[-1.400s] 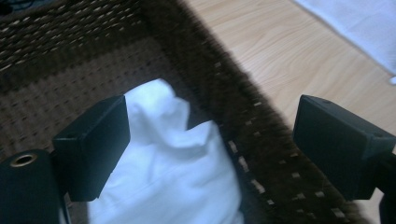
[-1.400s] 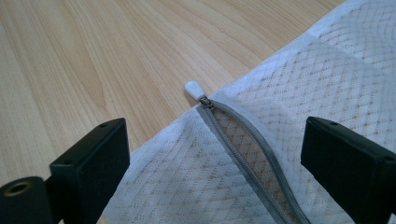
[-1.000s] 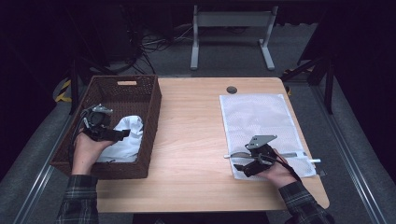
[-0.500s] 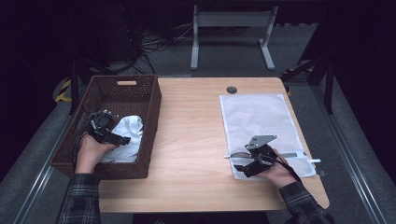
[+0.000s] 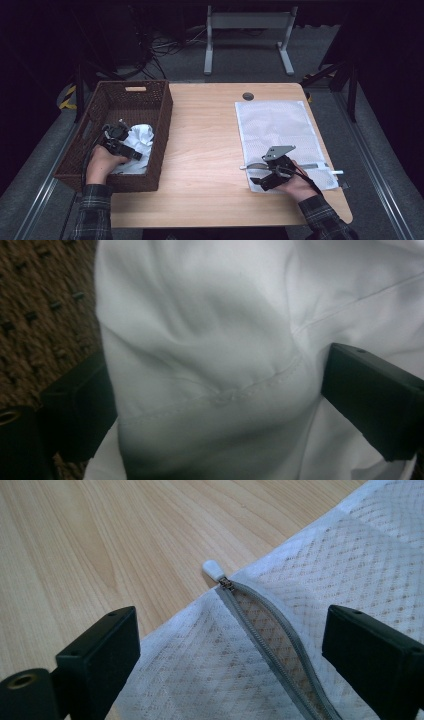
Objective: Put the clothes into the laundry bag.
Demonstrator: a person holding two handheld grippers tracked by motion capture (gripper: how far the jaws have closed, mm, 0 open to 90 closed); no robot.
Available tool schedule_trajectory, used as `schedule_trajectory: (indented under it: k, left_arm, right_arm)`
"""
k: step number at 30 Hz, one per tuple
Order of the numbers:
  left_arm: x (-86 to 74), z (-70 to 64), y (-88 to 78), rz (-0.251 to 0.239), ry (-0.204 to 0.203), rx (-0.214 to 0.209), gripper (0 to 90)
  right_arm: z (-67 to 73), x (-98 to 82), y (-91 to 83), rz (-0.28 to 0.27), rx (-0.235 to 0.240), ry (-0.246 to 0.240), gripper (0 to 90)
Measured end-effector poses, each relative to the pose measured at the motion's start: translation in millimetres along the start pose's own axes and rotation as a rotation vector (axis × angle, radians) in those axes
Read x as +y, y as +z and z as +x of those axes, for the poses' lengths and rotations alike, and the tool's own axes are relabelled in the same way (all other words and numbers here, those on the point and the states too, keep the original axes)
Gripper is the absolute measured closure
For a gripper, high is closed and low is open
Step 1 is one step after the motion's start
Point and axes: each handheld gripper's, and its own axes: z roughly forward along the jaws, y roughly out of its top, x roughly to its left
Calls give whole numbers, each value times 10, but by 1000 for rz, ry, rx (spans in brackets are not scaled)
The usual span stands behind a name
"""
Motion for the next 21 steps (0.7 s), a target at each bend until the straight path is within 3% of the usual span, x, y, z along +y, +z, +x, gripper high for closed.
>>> schedule_trajectory:
  k: [6,13,16,20,21]
  left_arm:
    - [-1,-22,29,23,20,-18,142]
    - [2,-47,4,34,37,-44,315]
    - [3,-72,-23,29,61,-65,486]
    - [9,-69,-50,32,65,-84,654]
    - [12,-78,-55,34,62,-91,654]
  right_arm:
    - [0,-2,9,5,1,-2,95]
    - [0,-6,21,14,4,-2,97]
    - [4,-5,20,15,5,-3,97]
    - [-3,-8,21,16,6,-4,97]
    - [-3,-8,21,16,6,-4,97]
